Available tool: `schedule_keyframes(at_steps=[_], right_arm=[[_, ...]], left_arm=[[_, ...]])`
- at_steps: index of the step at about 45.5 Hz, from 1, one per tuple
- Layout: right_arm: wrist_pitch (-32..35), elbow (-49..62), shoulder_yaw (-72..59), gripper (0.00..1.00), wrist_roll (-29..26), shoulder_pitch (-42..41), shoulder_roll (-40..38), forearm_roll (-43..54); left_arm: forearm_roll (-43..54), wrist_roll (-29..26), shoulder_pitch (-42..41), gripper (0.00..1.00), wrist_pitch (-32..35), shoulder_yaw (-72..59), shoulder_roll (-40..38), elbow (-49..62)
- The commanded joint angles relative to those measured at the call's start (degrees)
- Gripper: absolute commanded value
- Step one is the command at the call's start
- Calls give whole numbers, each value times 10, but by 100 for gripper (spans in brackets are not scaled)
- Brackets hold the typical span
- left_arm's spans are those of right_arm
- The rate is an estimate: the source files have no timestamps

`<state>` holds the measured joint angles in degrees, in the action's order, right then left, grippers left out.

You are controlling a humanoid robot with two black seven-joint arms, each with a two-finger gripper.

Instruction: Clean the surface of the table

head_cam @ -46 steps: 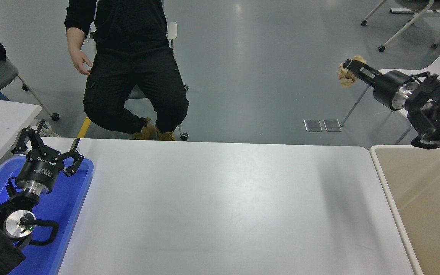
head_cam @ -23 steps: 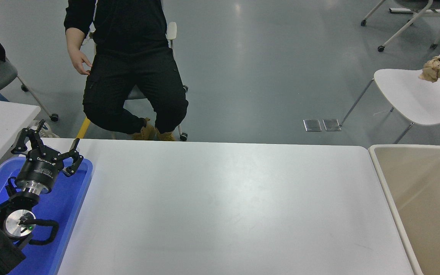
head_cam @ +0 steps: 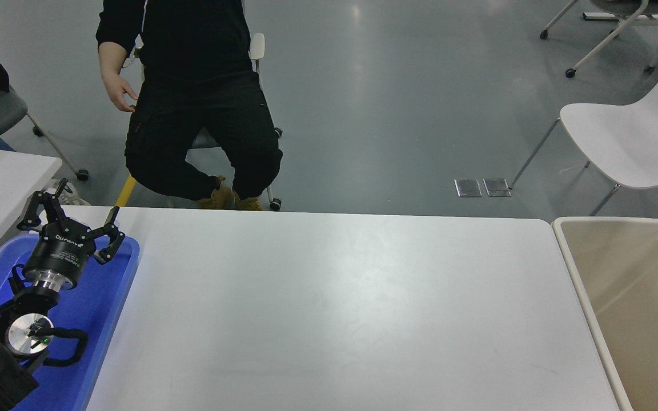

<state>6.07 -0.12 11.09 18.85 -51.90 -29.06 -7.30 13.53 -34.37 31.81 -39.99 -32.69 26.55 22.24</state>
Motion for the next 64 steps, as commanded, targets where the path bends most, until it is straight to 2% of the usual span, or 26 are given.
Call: schedule_keyframes(at_steps=[1, 28, 59, 61, 64], right_arm=[[-14, 0, 3, 0, -5, 55, 0, -16], [-42, 0, -12, 0, -4, 160, 15, 4], [-46, -1, -58, 0, -4, 188, 43, 89], [-47, -1, -58, 14, -3, 188, 43, 89], [-47, -1, -58, 24, -3, 188, 43, 89]], left_arm=[[0, 0, 0, 100, 0, 0, 0, 0], [0, 0, 0, 100, 0, 0, 0, 0], [0, 0, 0, 100, 0, 0, 0, 0], [0, 0, 0, 100, 0, 0, 0, 0], [0, 0, 0, 100, 0, 0, 1, 0]])
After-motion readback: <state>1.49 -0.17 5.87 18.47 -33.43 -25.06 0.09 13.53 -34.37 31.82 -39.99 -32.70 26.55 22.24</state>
